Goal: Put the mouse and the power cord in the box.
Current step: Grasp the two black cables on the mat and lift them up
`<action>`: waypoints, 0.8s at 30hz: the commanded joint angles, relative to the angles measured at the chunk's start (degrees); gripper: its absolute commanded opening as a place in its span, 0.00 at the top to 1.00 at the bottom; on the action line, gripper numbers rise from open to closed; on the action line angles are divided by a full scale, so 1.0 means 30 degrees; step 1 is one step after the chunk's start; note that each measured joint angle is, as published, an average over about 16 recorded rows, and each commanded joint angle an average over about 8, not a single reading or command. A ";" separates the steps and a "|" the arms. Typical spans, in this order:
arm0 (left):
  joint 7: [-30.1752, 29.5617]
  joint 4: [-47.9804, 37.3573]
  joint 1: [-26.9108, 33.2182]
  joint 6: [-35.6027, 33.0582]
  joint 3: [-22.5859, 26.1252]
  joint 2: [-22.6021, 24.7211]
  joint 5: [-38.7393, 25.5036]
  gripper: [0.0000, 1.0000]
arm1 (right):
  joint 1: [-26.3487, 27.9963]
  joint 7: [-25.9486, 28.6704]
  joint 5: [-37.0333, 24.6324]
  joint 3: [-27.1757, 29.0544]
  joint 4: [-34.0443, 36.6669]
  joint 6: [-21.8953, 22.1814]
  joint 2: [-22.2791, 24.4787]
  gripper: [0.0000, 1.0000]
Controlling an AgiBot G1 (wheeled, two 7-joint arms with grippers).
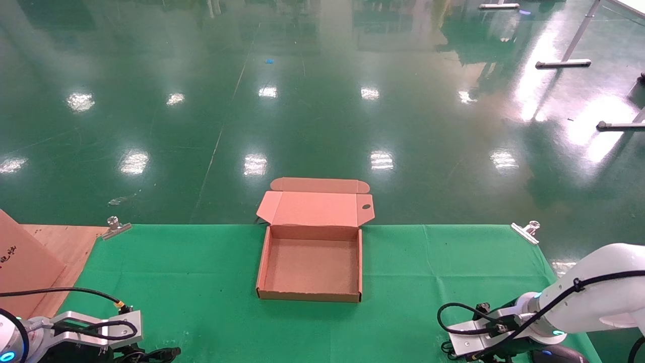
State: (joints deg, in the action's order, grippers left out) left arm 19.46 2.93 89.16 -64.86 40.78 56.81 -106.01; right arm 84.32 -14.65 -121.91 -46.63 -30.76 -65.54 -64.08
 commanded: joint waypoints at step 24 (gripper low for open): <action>-0.1056 0.5275 0.7435 -0.4959 -0.0208 0.1378 0.0298 1.00 | 0.4687 0.4013 0.3057 0.2504 -0.9403 -0.4714 0.2472 1.00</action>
State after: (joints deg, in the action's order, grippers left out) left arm 17.87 18.11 110.62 -78.73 39.93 60.95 -104.75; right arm 98.59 -2.97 -113.80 -39.77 -56.68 -78.77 -58.28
